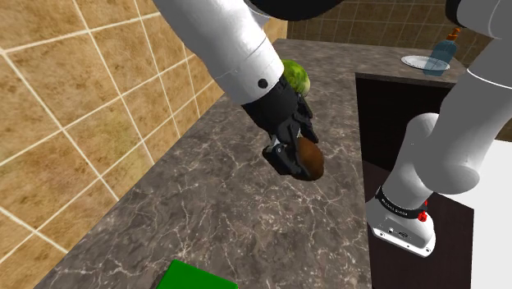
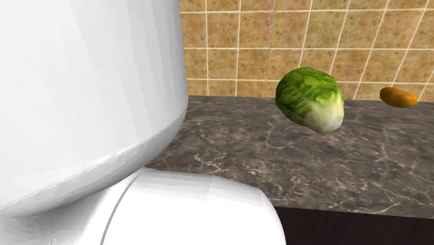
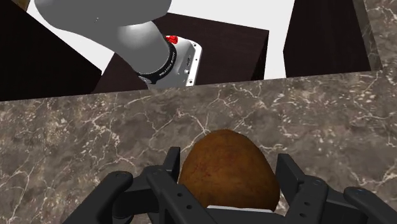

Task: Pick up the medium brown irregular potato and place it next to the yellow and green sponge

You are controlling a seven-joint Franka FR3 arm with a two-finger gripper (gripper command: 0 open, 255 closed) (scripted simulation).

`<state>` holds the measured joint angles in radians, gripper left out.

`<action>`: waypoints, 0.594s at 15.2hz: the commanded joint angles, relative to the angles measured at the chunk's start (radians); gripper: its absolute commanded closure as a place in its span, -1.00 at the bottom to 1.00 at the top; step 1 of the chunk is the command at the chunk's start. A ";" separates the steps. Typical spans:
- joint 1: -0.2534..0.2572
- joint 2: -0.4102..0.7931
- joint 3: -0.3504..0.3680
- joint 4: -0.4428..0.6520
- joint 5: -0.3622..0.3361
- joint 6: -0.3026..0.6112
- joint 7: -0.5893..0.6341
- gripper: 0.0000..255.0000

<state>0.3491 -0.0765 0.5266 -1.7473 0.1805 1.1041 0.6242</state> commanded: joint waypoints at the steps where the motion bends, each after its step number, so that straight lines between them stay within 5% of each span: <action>1: 0.024 0.012 0.029 0.017 0.029 0.003 0.062 1.00; 9: 0.130 0.124 0.143 0.116 0.093 0.050 0.307 1.00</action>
<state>0.4651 0.0241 0.6558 -1.6534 0.2715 1.1490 0.8970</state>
